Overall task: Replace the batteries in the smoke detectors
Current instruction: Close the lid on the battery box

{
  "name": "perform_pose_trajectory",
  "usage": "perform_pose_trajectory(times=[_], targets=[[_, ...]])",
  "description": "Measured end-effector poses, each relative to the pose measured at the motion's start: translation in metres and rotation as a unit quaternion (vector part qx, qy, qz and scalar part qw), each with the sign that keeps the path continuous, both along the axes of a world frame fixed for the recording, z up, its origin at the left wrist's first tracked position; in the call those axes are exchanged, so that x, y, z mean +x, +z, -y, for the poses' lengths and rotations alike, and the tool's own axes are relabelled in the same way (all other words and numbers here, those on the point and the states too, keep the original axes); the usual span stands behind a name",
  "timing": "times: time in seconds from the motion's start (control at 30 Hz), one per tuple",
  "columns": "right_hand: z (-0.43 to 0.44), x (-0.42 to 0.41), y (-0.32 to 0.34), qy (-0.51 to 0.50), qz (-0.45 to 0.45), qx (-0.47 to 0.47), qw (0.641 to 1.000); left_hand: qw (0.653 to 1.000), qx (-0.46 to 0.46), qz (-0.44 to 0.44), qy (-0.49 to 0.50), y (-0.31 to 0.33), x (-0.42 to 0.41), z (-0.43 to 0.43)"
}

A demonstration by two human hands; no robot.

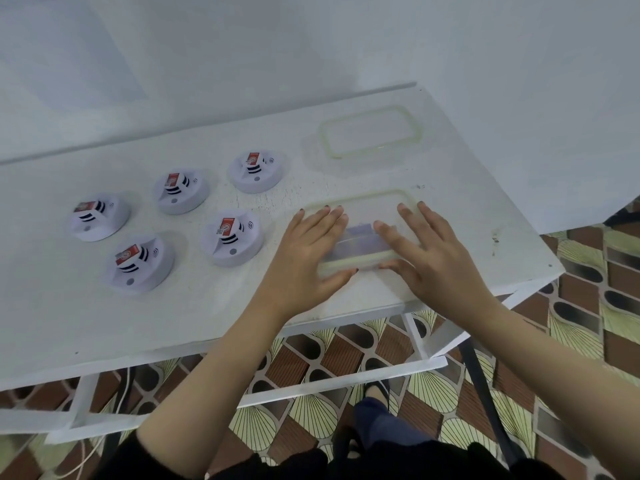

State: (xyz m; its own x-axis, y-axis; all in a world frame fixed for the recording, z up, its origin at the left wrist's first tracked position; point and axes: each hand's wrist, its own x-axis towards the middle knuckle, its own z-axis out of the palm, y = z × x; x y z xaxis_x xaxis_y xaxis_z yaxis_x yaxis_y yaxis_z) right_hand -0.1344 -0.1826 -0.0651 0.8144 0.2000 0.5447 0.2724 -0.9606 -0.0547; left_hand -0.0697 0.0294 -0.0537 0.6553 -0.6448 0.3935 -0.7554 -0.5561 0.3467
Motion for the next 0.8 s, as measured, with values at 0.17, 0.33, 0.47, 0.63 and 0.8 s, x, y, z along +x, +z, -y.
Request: perform_pose_trajectory(times=[0.17,0.33,0.47,0.63,0.8], targets=[[0.010,-0.001,0.016,0.046,-0.052,0.097,0.993,0.997,-0.012,-0.072,-0.018,0.008,0.003,-0.005],[0.028,-0.006,0.024,0.110,-0.152,0.147,0.971,0.996,0.001,-0.087,-0.006,0.024,0.013,-0.015],[0.021,-0.010,0.018,0.112,-0.151,0.131,0.973,0.993,-0.073,-0.086,0.030,0.022,0.001,-0.013],[-0.002,-0.014,0.008,0.048,-0.061,0.133,0.988,0.990,-0.082,-0.113,-0.036,0.011,-0.022,0.000],[-0.008,-0.017,0.000,0.051,-0.043,0.135,0.989,0.996,-0.061,-0.066,-0.015,0.001,-0.018,0.003]])
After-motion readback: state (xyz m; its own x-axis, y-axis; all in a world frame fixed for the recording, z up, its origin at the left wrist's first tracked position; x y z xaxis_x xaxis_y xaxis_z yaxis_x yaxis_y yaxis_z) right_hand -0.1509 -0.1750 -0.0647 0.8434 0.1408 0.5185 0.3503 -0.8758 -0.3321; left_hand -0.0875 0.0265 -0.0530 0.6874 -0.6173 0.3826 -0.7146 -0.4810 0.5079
